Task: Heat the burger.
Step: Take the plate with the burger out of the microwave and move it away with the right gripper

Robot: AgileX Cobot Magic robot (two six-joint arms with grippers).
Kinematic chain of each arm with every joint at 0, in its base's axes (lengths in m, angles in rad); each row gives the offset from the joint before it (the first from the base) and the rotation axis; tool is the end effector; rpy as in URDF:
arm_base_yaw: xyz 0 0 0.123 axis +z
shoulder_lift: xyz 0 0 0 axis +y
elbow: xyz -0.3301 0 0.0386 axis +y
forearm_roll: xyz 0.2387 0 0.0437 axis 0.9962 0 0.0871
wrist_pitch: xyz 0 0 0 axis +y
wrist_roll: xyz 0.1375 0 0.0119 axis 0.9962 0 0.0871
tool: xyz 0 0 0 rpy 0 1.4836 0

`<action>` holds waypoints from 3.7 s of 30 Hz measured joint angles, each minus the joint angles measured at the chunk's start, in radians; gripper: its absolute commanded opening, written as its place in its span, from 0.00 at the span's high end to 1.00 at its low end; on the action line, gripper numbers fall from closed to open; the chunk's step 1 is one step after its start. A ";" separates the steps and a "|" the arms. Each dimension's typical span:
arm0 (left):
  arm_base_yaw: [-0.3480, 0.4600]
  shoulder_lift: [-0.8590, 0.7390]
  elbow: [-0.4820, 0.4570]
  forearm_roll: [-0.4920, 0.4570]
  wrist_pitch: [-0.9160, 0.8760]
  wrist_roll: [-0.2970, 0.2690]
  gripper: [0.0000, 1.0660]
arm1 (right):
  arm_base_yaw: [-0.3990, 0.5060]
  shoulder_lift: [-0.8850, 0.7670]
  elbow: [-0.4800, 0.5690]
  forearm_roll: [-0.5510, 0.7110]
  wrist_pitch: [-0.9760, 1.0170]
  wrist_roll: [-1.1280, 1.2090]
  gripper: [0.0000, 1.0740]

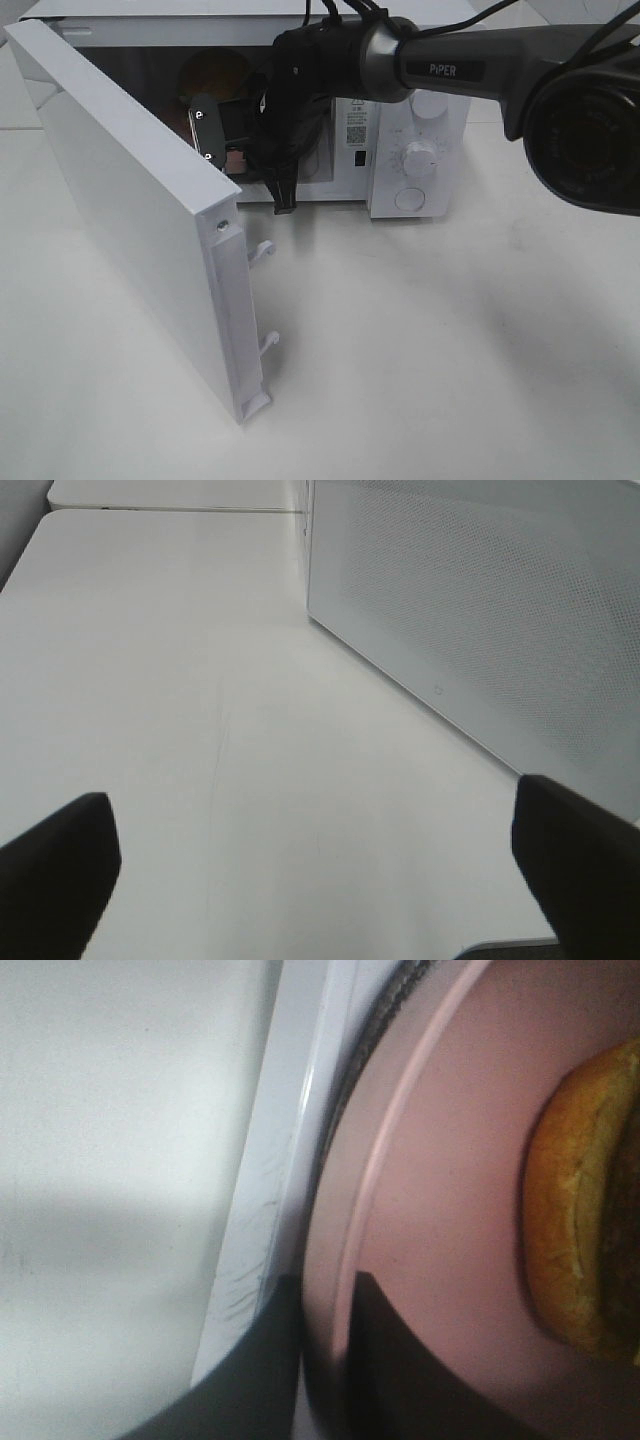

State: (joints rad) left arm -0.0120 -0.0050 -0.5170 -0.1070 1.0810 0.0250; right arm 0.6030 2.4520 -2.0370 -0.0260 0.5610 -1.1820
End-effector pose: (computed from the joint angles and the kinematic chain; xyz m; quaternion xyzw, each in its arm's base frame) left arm -0.0228 -0.0127 0.2546 0.0189 0.8514 -0.0500 0.5218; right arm 0.4971 0.3399 0.1398 -0.7388 0.5850 -0.1052 0.3176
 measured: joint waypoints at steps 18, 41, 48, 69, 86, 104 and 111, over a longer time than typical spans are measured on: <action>0.000 0.000 0.000 0.000 0.000 0.000 0.06 | 0.011 -0.017 0.000 -0.011 0.024 -0.044 1.00; 0.000 0.000 0.000 0.000 0.000 0.000 0.06 | 0.009 -0.233 0.341 0.217 -0.069 -0.358 1.00; 0.000 0.000 0.000 0.000 0.000 0.000 0.06 | 0.003 -0.316 0.474 0.242 -0.135 -0.441 1.00; 0.000 0.000 0.000 0.000 0.000 0.000 0.06 | -0.035 -0.547 0.714 0.329 -0.141 -0.608 1.00; 0.000 0.000 0.000 0.000 0.000 0.000 0.06 | -0.036 -0.722 0.954 0.329 -0.166 -0.632 1.00; 0.000 0.000 0.000 0.000 0.000 0.000 0.06 | -0.040 -1.029 1.283 0.343 -0.216 -0.618 1.00; 0.000 0.000 0.000 0.000 0.000 0.000 0.06 | -0.040 -1.168 1.390 0.343 -0.215 -0.590 1.00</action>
State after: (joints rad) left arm -0.0120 -0.0050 -0.5170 -0.1070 1.0810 0.0250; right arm 0.5630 1.2840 -0.6470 0.3170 0.3460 -1.7720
